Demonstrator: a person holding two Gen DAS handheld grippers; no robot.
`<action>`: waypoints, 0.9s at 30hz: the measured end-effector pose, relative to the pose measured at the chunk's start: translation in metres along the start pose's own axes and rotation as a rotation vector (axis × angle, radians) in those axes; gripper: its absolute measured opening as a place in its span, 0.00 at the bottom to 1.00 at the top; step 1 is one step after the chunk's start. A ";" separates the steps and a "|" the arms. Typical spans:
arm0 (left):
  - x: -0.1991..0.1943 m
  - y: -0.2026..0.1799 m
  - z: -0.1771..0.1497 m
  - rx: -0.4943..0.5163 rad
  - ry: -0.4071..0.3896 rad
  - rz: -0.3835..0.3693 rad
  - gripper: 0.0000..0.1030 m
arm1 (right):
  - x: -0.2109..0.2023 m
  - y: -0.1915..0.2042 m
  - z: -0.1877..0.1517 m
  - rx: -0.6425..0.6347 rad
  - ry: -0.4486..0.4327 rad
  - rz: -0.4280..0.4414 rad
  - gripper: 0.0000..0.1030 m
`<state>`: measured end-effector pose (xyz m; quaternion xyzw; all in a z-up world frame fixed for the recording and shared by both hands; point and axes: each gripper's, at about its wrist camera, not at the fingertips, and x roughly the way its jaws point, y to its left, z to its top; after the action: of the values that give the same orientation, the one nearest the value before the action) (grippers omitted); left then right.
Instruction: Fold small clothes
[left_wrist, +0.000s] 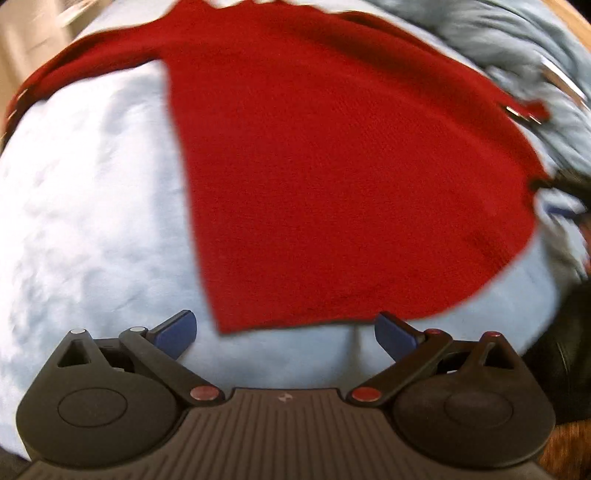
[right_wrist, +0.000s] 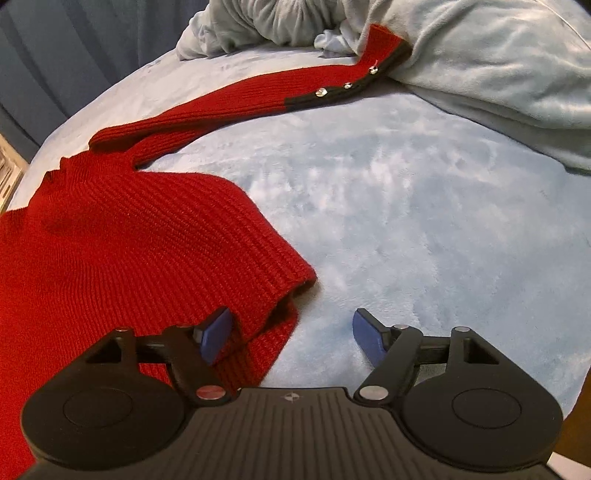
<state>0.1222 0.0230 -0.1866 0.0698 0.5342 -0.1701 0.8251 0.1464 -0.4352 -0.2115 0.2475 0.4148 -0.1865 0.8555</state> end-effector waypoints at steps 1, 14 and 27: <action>-0.001 -0.006 -0.002 0.023 -0.013 0.003 1.00 | 0.000 0.001 0.000 -0.006 -0.002 -0.005 0.72; 0.017 0.015 0.015 -0.153 -0.059 0.177 1.00 | -0.006 0.007 -0.008 -0.021 0.057 -0.278 0.73; 0.031 0.044 0.026 -0.205 -0.073 0.360 1.00 | -0.018 0.009 -0.006 -0.018 -0.104 -0.120 0.72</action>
<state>0.1721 0.0502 -0.2066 0.0736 0.4975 0.0332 0.8637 0.1366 -0.4226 -0.1978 0.2046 0.3856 -0.2464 0.8653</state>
